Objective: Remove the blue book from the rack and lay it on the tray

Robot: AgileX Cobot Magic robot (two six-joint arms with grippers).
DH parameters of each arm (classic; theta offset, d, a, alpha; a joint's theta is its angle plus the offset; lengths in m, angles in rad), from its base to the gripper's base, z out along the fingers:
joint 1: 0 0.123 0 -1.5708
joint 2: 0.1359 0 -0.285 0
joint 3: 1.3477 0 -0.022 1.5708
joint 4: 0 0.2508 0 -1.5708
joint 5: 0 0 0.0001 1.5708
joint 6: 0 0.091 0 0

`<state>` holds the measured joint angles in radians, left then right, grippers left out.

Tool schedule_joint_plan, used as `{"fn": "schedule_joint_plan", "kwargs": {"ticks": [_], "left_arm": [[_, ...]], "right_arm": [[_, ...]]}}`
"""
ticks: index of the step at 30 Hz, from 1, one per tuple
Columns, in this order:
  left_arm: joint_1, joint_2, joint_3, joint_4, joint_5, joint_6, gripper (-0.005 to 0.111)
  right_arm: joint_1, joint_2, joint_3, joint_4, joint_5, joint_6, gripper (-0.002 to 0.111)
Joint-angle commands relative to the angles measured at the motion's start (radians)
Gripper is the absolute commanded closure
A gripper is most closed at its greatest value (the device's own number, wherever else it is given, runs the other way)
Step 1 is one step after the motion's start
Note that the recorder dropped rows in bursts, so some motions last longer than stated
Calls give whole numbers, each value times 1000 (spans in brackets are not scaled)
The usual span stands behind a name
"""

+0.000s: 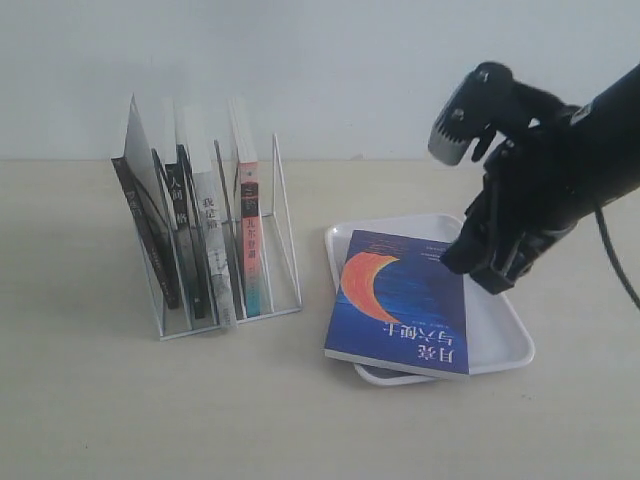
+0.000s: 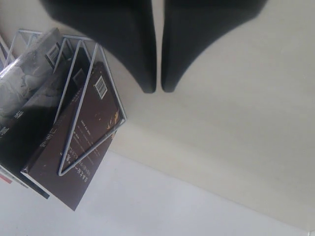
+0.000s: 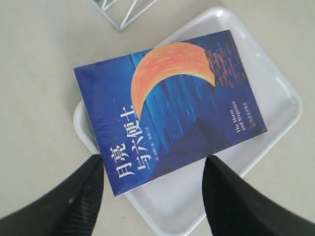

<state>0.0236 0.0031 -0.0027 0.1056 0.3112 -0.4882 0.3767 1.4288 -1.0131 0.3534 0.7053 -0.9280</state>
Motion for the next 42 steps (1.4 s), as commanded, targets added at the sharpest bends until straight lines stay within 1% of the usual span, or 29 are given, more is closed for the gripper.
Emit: {"fn": "schedule_joint_plan", "kwargs": {"ticks": [1, 2, 3, 4, 6, 7, 13, 33, 36, 38, 42], "left_arm": [[2, -3, 3, -9, -5, 3, 103], [2, -3, 3, -9, -5, 3, 103], [2, -3, 3, -9, -5, 3, 103], [2, -3, 3, -9, -5, 3, 103], [2, -3, 3, -9, -5, 3, 103], [2, -3, 3, -9, -5, 3, 103], [2, -3, 3, -9, -5, 3, 103], [2, -3, 3, -9, -5, 3, 103], [2, -3, 3, -9, -5, 3, 103], [2, -3, 3, -9, -5, 3, 103], [2, -3, 3, -9, -5, 3, 103]], "right_arm": [[-6, -78, -6, -5, -18, 99, 52], [-6, -82, -6, -3, -20, 125, 56], [-6, -82, -6, 1, -20, 158, 63], [-6, -80, -6, 3, -20, 186, 74], [-6, -71, -6, 3, -18, 221, 103], [-6, -71, -6, 3, -18, 234, 108], [-6, -71, -6, 8, -59, 243, 107], [-6, -71, -6, 8, -65, 243, 107], [-6, -71, -6, -5, -87, 174, 107], [-6, -73, -6, -2, -107, 173, 107], [-6, -176, -6, -1, -133, 173, 107]]}}
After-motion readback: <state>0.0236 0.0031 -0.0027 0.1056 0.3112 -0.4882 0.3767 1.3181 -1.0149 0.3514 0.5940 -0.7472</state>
